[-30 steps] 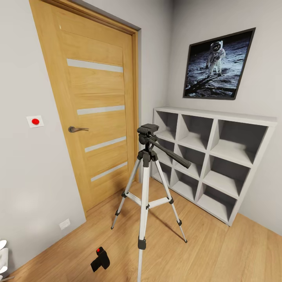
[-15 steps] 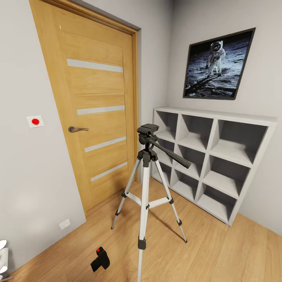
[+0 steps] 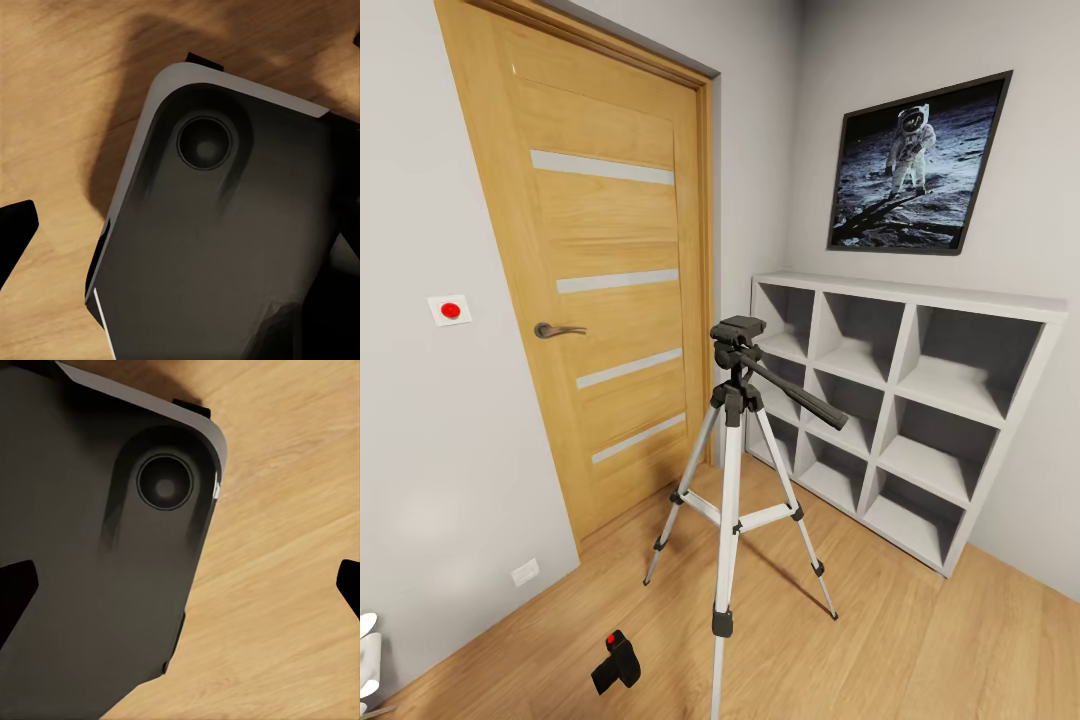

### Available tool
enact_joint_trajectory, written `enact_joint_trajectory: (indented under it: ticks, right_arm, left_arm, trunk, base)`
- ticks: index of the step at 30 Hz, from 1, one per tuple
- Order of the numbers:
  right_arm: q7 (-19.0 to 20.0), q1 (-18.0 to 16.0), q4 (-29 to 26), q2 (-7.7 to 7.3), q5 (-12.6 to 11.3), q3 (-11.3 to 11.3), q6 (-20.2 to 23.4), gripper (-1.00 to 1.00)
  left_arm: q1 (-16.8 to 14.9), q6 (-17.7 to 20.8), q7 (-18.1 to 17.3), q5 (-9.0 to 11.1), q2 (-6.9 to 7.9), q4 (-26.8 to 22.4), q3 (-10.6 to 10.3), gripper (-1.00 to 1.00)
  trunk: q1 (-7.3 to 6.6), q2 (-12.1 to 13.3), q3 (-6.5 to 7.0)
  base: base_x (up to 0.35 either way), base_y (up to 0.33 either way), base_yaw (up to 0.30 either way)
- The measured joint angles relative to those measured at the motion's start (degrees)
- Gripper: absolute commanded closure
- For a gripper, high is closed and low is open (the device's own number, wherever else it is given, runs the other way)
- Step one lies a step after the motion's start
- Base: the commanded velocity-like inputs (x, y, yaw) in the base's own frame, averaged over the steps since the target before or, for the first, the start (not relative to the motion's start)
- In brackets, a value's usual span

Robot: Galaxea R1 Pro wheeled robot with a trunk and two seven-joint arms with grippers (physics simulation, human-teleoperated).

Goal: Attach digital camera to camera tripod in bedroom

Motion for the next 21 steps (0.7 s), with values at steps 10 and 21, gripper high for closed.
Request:
enact_joint_trajectory:
  ticks: [10,21]
  right_arm:
    - [-0.2,0.0,-0.2,0.40,-0.1,-0.2,0.0,-1.00]
    - [0.4,-0.1,-4.3,0.33,0.0,0.0,0.4,-1.00]
  left_arm:
    - [0.0,0.0,0.0,-0.1,-0.03,0.0,-0.1,-1.00]
    - [0.0,-0.1,0.0,-0.1,-0.07,0.0,-0.2,-1.00]
  trunk:
    - [0.00,0.0,0.00]
    - [0.01,0.0,0.00]
  base:
    - [-0.007,0.000,0.000]
    - [-0.150,0.000,0.000]
